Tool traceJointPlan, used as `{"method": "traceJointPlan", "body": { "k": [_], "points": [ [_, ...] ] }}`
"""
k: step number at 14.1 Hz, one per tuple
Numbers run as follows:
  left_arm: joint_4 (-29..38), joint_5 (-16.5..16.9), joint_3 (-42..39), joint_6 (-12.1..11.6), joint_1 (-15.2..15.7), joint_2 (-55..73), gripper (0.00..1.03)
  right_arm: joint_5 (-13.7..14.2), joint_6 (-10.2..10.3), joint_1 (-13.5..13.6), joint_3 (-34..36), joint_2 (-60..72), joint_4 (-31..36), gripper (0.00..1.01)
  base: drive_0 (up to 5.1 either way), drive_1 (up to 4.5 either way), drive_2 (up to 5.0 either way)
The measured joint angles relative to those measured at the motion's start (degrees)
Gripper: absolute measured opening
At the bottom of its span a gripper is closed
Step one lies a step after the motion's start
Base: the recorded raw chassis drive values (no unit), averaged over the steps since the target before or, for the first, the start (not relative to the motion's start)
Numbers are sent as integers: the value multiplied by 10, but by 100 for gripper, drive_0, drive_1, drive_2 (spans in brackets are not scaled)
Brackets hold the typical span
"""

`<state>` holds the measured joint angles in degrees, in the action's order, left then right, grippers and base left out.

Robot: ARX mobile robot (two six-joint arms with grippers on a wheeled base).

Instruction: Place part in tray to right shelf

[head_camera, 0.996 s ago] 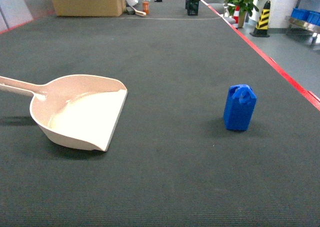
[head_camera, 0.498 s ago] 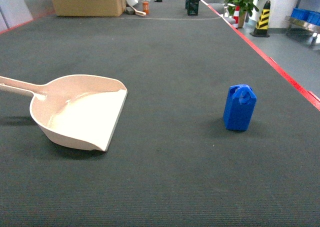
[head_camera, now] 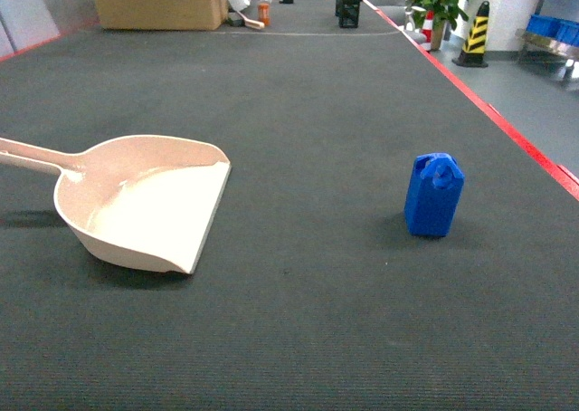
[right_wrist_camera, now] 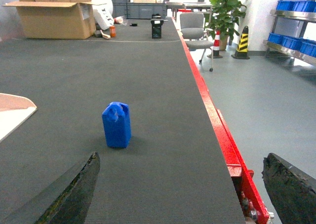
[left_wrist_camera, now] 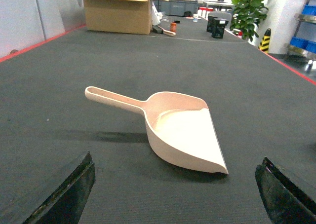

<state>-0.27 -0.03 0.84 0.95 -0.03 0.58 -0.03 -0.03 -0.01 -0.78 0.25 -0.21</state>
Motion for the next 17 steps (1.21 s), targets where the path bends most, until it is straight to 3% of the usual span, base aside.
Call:
{"method": "traceJointPlan", "body": {
  "k": [10, 11, 12, 14, 15, 17],
  "points": [
    [0, 0, 0, 0, 0, 0, 98, 0, 0, 0, 0, 0, 0, 98, 0, 0, 0],
    [-56, -59, 17, 37, -24, 27, 98, 0, 0, 0, 0, 0, 0, 98, 0, 0, 0],
    [-52, -85, 37, 102, -18, 103, 98, 0, 0, 0, 0, 0, 0, 98, 0, 0, 0],
    [76, -4, 67, 254, 45, 257, 98, 0, 0, 0, 0, 0, -1, 98, 0, 0, 0],
    [154, 30, 89, 307, 59, 356, 98, 0, 0, 0, 0, 0, 0, 98, 0, 0, 0],
    [303, 60, 144, 377, 87, 571, 98, 0, 0, 0, 0, 0, 0, 98, 0, 0, 0]
  ]
}}
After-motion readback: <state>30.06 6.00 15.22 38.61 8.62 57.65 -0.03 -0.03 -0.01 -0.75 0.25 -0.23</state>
